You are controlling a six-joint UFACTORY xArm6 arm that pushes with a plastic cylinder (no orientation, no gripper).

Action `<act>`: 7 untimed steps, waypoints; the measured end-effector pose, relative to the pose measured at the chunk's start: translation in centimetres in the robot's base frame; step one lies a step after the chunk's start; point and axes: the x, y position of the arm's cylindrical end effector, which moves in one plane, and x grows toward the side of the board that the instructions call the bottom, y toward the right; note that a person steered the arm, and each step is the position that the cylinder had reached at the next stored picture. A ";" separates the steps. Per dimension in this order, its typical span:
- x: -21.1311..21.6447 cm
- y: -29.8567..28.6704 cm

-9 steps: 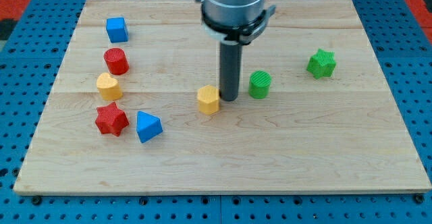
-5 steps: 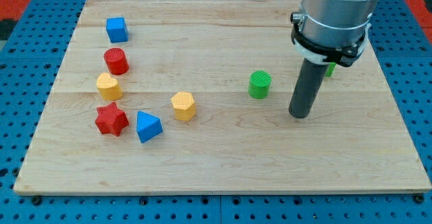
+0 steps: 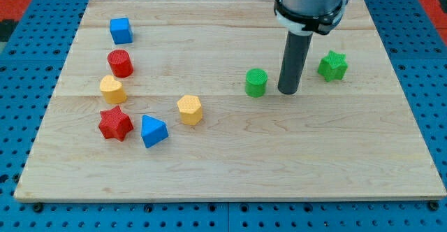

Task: Move the green circle towards yellow hexagon

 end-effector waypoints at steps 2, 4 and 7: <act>-2.4 -1.5; -1.0 -4.9; 1.4 4.7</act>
